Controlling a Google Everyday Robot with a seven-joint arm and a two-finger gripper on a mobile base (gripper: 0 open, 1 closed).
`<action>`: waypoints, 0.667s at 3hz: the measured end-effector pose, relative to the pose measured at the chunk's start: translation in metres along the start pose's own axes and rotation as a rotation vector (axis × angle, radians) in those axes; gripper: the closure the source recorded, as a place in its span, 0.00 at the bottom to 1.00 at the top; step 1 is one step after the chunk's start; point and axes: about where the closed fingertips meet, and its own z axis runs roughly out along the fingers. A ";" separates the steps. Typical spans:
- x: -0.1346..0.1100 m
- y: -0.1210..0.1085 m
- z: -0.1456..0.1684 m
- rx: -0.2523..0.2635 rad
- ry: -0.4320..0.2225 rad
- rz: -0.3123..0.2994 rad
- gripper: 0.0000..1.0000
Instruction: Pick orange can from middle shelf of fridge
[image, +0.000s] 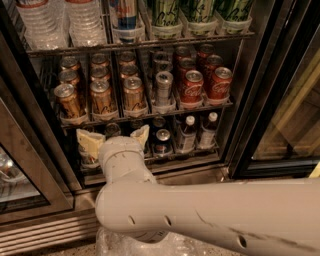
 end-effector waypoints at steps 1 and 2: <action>0.000 0.000 0.000 0.000 0.000 0.000 0.00; -0.009 -0.005 0.004 0.026 -0.029 -0.017 0.04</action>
Offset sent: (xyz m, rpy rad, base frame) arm 0.0186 -0.0125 0.0120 -0.0363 -0.0609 -0.0673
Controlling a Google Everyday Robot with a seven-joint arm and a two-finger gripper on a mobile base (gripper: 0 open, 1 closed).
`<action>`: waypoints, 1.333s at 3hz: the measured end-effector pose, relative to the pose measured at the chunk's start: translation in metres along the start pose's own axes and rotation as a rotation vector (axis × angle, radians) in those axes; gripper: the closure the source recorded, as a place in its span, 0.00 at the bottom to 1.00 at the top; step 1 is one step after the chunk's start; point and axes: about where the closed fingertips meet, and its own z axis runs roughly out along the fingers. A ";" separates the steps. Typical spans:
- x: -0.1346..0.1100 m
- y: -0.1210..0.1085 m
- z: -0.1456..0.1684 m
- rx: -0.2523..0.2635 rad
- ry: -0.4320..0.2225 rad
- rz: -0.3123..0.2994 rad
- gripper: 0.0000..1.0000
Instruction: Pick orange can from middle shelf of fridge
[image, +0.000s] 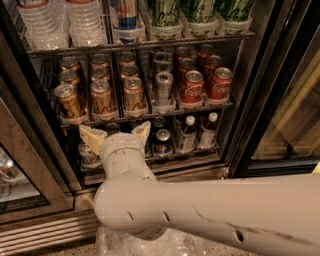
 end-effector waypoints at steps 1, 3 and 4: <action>-0.015 0.000 0.006 0.047 -0.064 -0.068 0.20; -0.028 -0.017 0.010 0.185 -0.225 -0.203 0.31; -0.026 -0.030 0.013 0.255 -0.303 -0.239 0.25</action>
Offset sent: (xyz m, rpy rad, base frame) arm 0.0265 -0.0248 0.0355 -0.2217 -0.2653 -0.2223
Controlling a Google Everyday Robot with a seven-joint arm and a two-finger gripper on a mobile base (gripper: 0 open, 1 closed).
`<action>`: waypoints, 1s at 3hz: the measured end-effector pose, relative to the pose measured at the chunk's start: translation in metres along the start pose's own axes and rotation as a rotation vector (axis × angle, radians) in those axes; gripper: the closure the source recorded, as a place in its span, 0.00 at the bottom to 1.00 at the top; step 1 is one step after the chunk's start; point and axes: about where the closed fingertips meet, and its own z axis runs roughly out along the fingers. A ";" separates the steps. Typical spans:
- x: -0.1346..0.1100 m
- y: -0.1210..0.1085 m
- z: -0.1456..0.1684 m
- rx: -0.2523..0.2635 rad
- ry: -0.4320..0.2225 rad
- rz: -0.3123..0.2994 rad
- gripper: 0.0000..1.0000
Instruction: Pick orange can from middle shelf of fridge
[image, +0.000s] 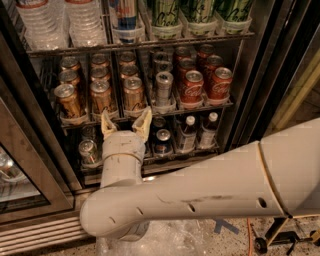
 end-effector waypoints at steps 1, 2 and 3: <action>0.008 -0.007 0.007 0.041 -0.046 -0.026 0.25; 0.010 -0.009 0.018 0.051 -0.076 -0.041 0.25; 0.013 -0.009 0.028 0.042 -0.082 -0.031 0.24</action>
Offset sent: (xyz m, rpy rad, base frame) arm 0.0303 -0.0141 -0.0095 -0.0524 -0.1243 -0.0722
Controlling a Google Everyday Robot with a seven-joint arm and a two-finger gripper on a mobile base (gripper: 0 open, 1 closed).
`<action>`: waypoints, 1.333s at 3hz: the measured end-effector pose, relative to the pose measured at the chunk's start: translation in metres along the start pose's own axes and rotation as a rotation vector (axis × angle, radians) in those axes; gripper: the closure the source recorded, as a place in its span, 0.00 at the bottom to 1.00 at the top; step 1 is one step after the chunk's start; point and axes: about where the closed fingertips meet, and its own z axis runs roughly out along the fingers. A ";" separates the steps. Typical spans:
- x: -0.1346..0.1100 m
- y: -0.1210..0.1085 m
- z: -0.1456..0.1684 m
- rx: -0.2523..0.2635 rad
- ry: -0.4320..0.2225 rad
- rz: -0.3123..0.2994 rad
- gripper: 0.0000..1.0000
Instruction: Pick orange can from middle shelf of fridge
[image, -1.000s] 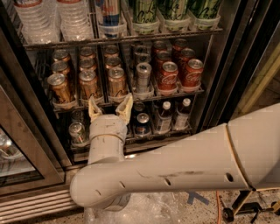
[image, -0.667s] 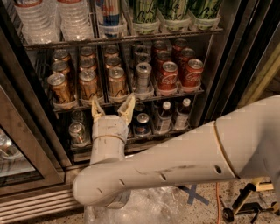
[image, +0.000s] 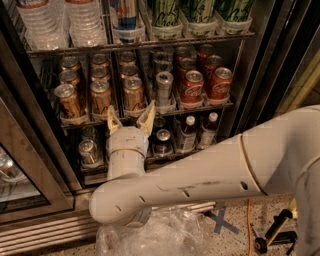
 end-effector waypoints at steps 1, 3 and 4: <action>0.002 -0.002 0.012 -0.007 0.014 0.024 0.24; 0.010 -0.007 0.040 -0.014 0.048 0.077 0.26; 0.017 -0.007 0.054 -0.023 0.066 0.091 0.26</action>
Offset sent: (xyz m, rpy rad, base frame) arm 0.0429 -0.0100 -0.0048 0.1005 0.0589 0.0245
